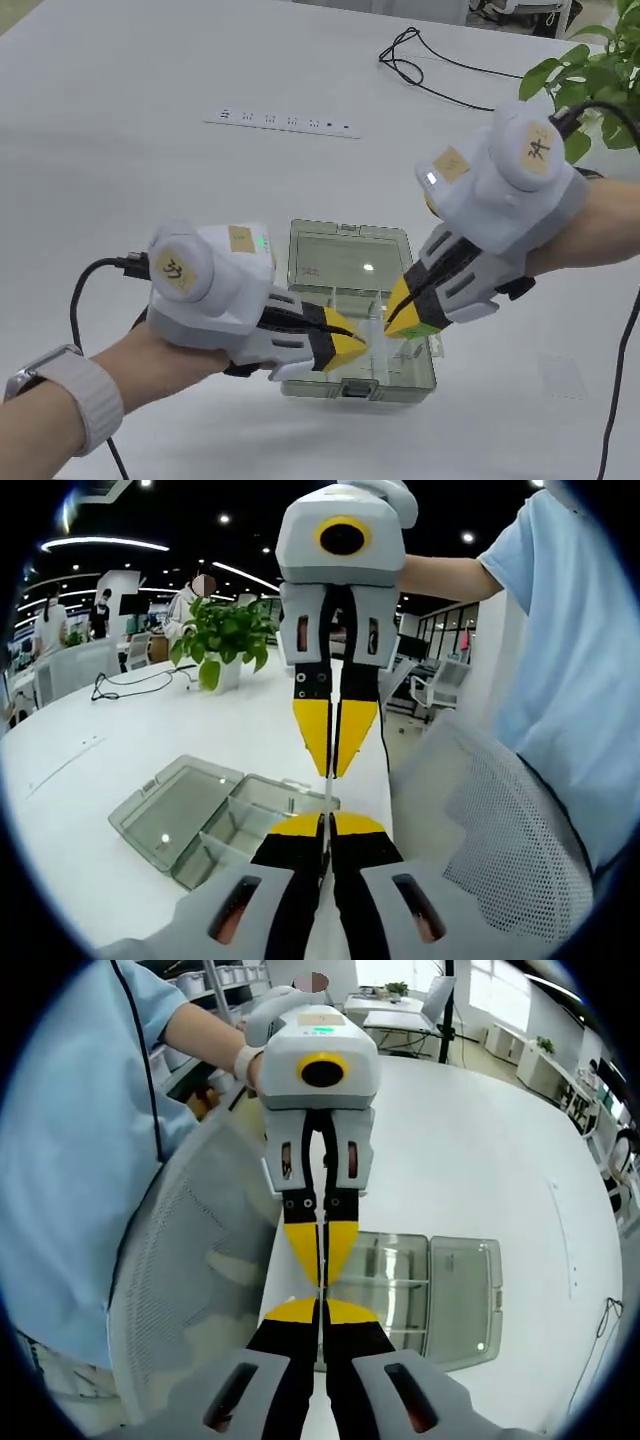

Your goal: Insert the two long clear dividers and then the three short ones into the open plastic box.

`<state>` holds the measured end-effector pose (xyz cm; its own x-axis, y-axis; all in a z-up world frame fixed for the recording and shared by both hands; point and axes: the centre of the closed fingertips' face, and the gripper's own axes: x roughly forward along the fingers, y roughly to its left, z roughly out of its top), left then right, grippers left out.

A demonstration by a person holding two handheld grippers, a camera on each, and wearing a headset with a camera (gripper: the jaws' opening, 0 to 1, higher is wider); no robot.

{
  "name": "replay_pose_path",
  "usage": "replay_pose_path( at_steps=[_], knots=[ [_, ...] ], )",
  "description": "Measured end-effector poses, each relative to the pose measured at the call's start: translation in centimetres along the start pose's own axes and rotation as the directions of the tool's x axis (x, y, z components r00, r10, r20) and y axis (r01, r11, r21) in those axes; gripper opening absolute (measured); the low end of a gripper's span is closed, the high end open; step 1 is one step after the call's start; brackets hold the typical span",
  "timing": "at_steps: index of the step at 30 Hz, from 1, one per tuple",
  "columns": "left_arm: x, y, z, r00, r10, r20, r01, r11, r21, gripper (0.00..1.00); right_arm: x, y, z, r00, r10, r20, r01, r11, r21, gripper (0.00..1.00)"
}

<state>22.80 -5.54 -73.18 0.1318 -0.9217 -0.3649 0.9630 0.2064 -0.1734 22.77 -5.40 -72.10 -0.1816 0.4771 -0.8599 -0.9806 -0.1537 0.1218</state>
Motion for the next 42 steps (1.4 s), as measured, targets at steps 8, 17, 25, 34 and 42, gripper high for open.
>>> replay_pose_path(
  at_steps=[8,17,25,34,42],
  knots=[
    [-0.1,0.6,0.2,0.9991,0.037,0.02,-0.037,0.999,0.006,0.17,0.2,0.0,0.4,1.0,-0.002,0.008,0.002,1.0,0.009,0.02],
    [-0.8,2.3,-0.8,0.9912,0.132,-0.014,-0.132,0.991,0.012,0.58,0.2,-0.3,-0.1,0.9999,-0.008,-0.013,0.008,0.999,0.051,0.02],
    [-1.8,3.7,-1.3,0.9792,0.203,-0.006,-0.203,0.979,0.0,0.85,0.2,-0.7,-0.2,0.9994,-0.027,-0.022,0.028,0.997,0.069,0.02],
    [-3.0,4.6,-2.0,0.9677,0.252,-0.015,-0.252,0.968,-0.007,1.0,-0.1,-2.9,-0.7,0.9977,-0.067,-0.013,0.068,0.992,0.106,0.02],
    [-3.6,4.6,-2.8,0.9646,0.262,-0.027,-0.263,0.965,-0.014,1.0,0.2,-4.1,-1.3,0.9954,-0.092,-0.027,0.095,0.988,0.119,0.02]
  ],
)
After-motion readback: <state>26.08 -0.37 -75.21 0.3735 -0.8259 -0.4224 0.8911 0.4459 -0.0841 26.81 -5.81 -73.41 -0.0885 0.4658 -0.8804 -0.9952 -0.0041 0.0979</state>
